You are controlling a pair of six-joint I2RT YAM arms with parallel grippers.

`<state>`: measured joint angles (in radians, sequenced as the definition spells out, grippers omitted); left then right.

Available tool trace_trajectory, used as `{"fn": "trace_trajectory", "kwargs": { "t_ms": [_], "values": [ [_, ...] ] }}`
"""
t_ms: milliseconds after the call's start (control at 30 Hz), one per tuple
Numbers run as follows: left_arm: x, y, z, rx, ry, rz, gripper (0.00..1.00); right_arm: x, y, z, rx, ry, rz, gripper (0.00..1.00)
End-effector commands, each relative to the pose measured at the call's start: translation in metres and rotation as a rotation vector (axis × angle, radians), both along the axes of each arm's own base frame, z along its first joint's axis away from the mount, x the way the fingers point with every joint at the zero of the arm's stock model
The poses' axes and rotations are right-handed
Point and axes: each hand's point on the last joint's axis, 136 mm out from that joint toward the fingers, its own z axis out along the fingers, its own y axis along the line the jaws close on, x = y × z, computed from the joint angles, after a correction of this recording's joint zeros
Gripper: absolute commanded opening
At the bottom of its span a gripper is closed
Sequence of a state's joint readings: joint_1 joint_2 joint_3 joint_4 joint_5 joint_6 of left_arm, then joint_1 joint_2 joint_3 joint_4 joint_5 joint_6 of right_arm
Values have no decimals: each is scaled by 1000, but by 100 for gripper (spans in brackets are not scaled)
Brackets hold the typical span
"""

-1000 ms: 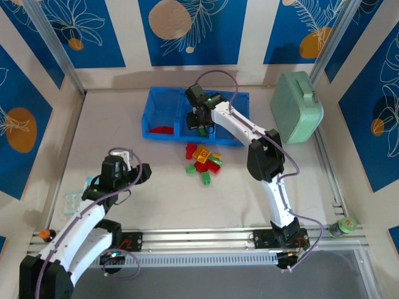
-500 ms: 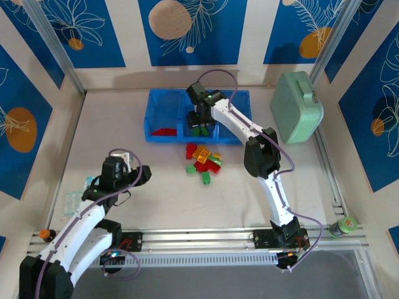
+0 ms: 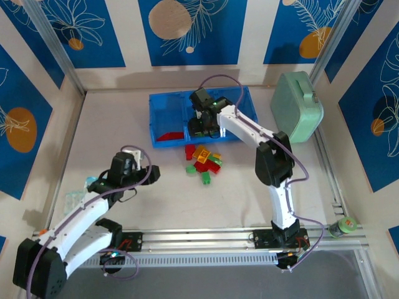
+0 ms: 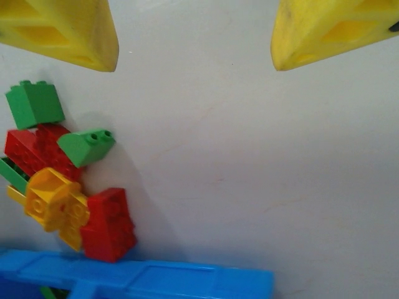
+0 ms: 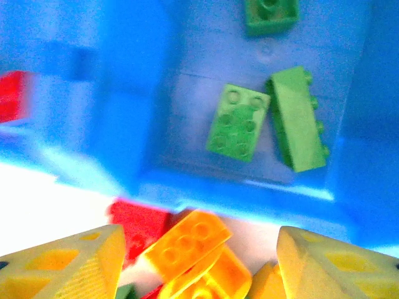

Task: Sort the legos into containers by color
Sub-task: Place the lego in the container, then pick up the lego from the center of the table.

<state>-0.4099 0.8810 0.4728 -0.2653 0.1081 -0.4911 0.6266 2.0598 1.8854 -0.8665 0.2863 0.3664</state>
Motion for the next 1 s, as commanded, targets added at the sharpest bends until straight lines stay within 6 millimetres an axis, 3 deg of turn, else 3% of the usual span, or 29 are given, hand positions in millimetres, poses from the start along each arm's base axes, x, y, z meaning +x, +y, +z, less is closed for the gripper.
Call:
{"fn": "trace_trajectory", "kwargs": {
  "t_ms": [0, 233, 500, 800, 967],
  "values": [
    [11, -20, 14, 14, -61, -62, 67, -14, 7, 51, 101, -86, 26, 67],
    [23, -73, 4, 40, -37, -196, 68, -41, -28, 63, 118, -119, -49, 68],
    [44, -122, -15, 85, 33, -325, 68, -77, -69, 35, 150, -71, -132, 69],
    [45, -154, -45, 152, 111, -386, 67, -104, -93, 4, 180, -21, -192, 69],
    [48, -157, -61, 215, 138, -380, 67, -110, -100, -5, 186, -7, -206, 69]
  ]
}}
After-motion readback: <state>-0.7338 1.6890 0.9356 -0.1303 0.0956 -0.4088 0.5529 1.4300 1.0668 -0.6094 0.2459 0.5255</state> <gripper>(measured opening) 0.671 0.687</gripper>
